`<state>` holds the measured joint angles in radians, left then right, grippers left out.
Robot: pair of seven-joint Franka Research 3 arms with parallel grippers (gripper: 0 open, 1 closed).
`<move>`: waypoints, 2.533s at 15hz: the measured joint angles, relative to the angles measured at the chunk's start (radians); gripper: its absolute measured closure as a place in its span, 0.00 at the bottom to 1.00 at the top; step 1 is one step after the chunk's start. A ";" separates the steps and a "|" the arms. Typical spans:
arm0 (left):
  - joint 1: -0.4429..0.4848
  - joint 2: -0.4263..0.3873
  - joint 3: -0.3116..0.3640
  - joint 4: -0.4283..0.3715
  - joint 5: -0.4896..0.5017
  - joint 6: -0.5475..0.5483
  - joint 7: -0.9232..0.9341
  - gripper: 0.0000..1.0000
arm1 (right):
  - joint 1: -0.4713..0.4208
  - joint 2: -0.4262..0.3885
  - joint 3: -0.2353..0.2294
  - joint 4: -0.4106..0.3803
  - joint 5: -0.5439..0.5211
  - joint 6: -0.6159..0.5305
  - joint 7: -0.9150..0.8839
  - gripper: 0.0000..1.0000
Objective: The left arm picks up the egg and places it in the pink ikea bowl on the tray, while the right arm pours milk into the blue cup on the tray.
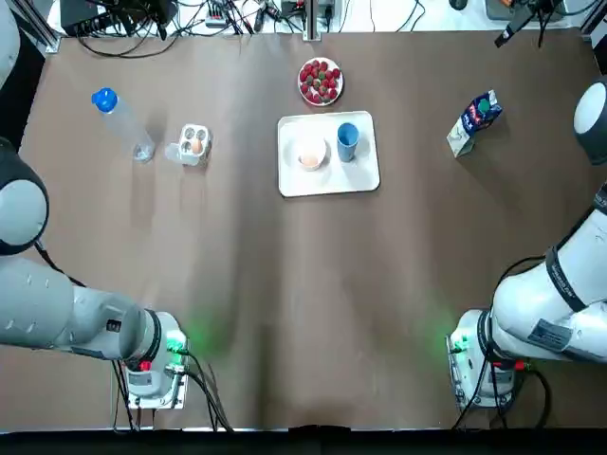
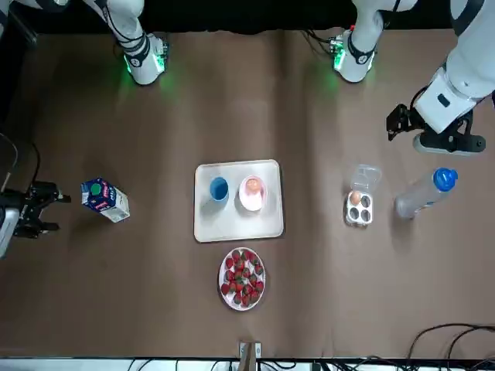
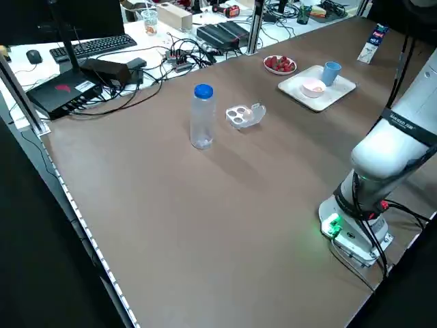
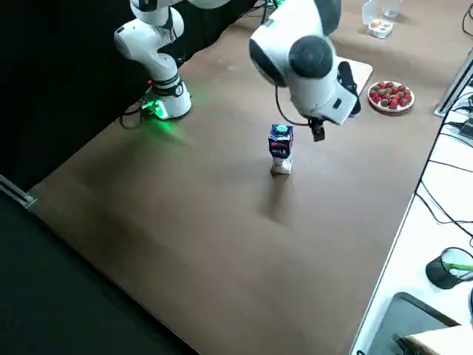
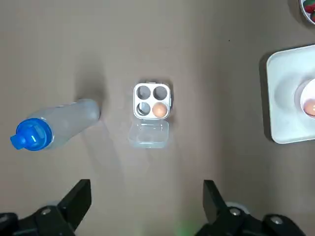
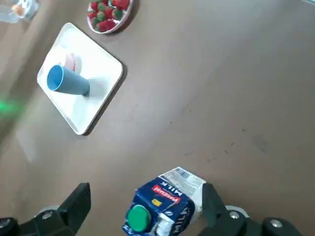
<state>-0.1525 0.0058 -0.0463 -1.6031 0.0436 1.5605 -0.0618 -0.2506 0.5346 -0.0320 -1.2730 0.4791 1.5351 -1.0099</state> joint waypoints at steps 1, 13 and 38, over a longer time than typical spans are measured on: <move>0.000 0.000 0.000 0.000 0.000 0.000 0.000 0.00 | 0.013 -0.010 0.000 0.000 -0.014 0.000 0.049 0.00; 0.000 -0.005 -0.011 0.000 0.000 0.000 0.002 0.00 | 0.212 -0.193 0.001 -0.027 -0.129 -0.013 0.579 0.00; 0.000 -0.005 -0.018 0.000 0.000 -0.002 0.005 0.00 | 0.454 -0.524 -0.105 -0.356 -0.348 0.063 0.978 0.00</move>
<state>-0.1525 0.0007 -0.0641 -1.6028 0.0438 1.5582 -0.0563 0.2030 0.0110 -0.1366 -1.6285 0.1312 1.5982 -0.0316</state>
